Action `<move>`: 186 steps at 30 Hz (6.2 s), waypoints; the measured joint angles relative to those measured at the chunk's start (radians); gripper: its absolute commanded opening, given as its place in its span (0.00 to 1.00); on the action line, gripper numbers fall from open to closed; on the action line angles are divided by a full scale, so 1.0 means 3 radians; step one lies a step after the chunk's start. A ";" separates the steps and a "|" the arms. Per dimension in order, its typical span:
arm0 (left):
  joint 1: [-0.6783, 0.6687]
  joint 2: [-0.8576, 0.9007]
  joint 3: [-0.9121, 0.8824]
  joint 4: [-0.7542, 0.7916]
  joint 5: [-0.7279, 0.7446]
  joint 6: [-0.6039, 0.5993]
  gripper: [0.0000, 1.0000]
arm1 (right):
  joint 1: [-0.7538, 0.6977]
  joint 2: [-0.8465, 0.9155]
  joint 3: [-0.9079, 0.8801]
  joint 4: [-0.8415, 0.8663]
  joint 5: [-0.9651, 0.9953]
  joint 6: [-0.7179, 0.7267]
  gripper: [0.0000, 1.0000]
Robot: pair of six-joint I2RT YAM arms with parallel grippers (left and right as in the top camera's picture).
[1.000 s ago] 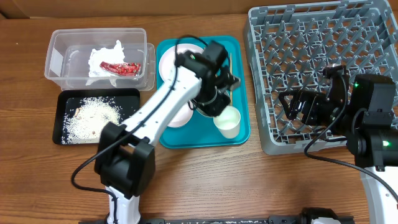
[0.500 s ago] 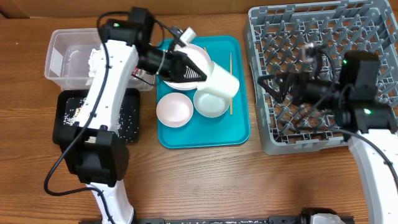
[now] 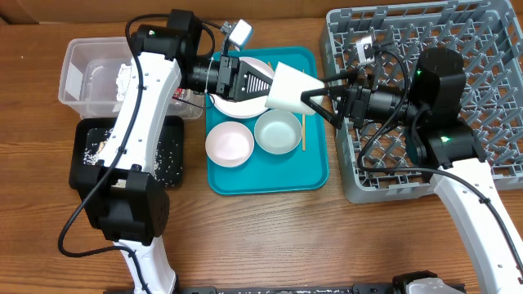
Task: Sort waste into correct bins and load items into the dishwasher
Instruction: 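Grasp the white cup with the left gripper and lift it toward the right gripper, then take the white cup with the right gripper from the left gripper, then lower the white cup into the dish rack with the right gripper and release, then reach the right gripper toward the grey bowl on the teal tray, then grasp the grey bowl rim with the right gripper and carry it to the rack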
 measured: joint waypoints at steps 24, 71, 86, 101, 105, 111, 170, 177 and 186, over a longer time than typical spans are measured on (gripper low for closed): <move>0.0000 0.0000 0.0000 -0.0020 0.0103 -0.0011 0.04 | 0.0150 0.0001 0.0001 0.0116 -0.0027 0.0189 0.73; 0.0243 0.0000 0.0000 0.0192 -0.2803 -0.0492 0.51 | -0.0109 0.0085 0.0193 -0.3552 0.3515 0.0048 0.60; 0.0130 0.0000 0.0000 0.0198 -0.3047 -0.0538 0.56 | -0.0109 0.0553 0.0214 -0.3604 0.3651 0.0098 0.93; 0.0130 0.0000 0.0027 0.0158 -0.3218 -0.0558 0.47 | 0.0130 0.0565 0.1353 -0.3403 0.3178 0.0045 0.86; 0.0108 -0.0018 0.0064 0.0184 -0.3349 -0.0614 0.49 | 0.0329 0.0628 0.1352 -0.3307 0.3084 0.0075 0.87; -0.0174 -0.0100 0.0069 0.0137 -0.3998 -0.0898 0.52 | 0.0346 0.0732 0.1352 -0.3278 0.3063 0.0140 0.86; 0.0810 -0.0790 0.0415 0.0080 -0.4967 -0.1755 1.00 | 0.0804 0.2235 0.1993 -0.3459 0.3930 0.0211 0.04; 0.0810 -0.0790 0.0415 0.0079 -0.4968 -0.1755 1.00 | 0.0613 0.1684 0.2883 -0.3082 0.4999 0.0034 0.04; 0.0810 -0.0790 0.0415 0.0079 -0.4967 -0.1756 1.00 | 0.0453 0.1890 0.2920 -0.2063 0.6483 -0.0970 0.04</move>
